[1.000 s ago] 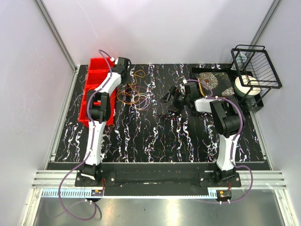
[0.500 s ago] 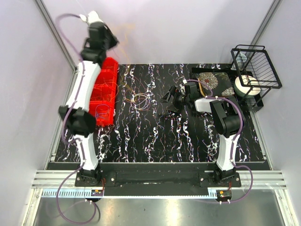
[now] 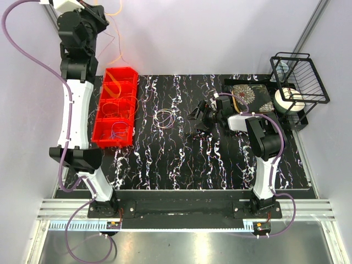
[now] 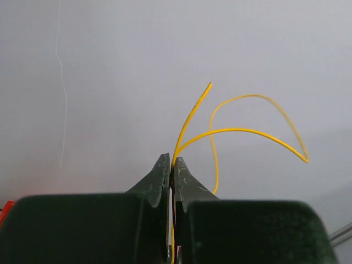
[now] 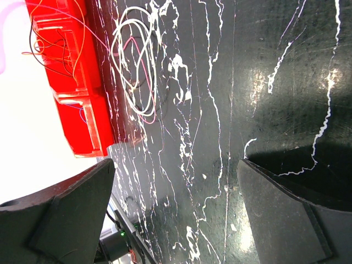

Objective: Untangle the cables

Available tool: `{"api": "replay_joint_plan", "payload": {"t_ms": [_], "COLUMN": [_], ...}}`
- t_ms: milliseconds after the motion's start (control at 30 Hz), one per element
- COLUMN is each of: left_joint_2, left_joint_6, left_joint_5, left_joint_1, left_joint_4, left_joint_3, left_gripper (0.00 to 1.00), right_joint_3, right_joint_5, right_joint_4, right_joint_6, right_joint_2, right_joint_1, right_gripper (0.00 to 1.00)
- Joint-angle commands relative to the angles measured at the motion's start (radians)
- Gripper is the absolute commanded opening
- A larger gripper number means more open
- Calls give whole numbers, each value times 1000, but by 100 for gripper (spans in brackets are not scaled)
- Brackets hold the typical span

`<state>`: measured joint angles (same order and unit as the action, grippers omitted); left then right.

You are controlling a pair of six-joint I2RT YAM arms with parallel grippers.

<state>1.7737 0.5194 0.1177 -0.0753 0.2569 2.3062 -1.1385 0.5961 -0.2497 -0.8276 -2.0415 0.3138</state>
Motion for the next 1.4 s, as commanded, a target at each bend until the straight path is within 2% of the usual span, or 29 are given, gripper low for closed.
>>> {"api": "replay_joint_plan", "payload": {"t_ms": [0, 167, 267, 367, 633, 867, 1067, 1267, 1367], "left_joint_2": [-34, -134, -216, -247, -252, -185, -67, 75, 116], "left_joint_6": [-58, -90, -96, -84, -53, -77, -85, -104, -136], "left_joint_5": [55, 149, 218, 217, 212, 205, 140, 163, 233], "left_joint_1": [-3, -1, 5, 29, 74, 103, 114, 114, 114], "left_joint_4": [-35, -57, -114, -160, -163, -203, -402, -432, -438], "left_joint_3": [-10, -164, -392, -513, -616, -590, -568, -412, -378], "left_gripper": [0, 0, 0, 0, 0, 0, 0, 0, 0], "right_joint_3": [20, 20, 22, 23, 20, 20, 13, 0, -4], "right_joint_5": [10, 16, 21, 27, 31, 53, 53, 51, 50], "right_joint_4": [23, 20, 15, 10, 7, -14, -8, 3, 3], "right_joint_6": [-2, -5, -8, -11, -15, -31, -31, -24, -25], "right_joint_2": [-9, -13, -13, -14, -22, -42, -55, -72, -80], "right_joint_1": [-1, 1, -1, 1, 1, 1, 1, 1, 1], "right_gripper": [100, 99, 100, 100, 100, 100, 100, 100, 100]}}
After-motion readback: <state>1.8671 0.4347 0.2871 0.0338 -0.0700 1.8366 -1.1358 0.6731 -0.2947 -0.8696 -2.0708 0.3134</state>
